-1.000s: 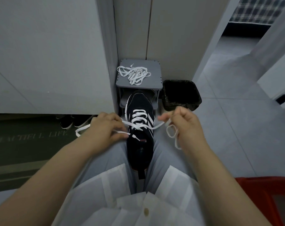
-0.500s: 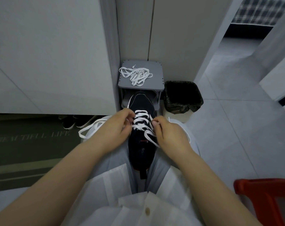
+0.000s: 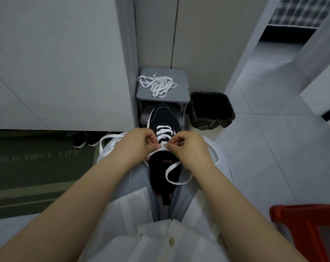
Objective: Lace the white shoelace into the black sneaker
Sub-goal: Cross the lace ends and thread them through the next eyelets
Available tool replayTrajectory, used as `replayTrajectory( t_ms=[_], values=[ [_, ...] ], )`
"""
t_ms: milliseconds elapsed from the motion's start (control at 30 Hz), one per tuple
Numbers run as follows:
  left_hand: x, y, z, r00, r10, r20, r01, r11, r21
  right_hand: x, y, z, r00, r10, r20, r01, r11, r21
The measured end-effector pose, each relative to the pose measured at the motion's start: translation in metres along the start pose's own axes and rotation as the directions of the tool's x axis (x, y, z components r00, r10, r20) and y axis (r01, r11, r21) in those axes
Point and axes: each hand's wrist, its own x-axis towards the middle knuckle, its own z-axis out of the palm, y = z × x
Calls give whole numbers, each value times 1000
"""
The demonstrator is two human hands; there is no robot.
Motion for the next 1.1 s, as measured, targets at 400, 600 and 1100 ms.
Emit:
replayTrajectory(
  t_ms=[400,600,1100],
  values=[
    [3,17,-23,971,82,223,-87,996,17,12,-17,-29,973,-94,209,63,986,154],
    [4,8,-62,938,20,345,14,995,-96,9,3,-48,971,-125,205,59,952,302],
    [9,-17,-47,967,194,-168,-163,970,180,6,29,-63,984,-173,-48,172,985,-21]
  ],
)
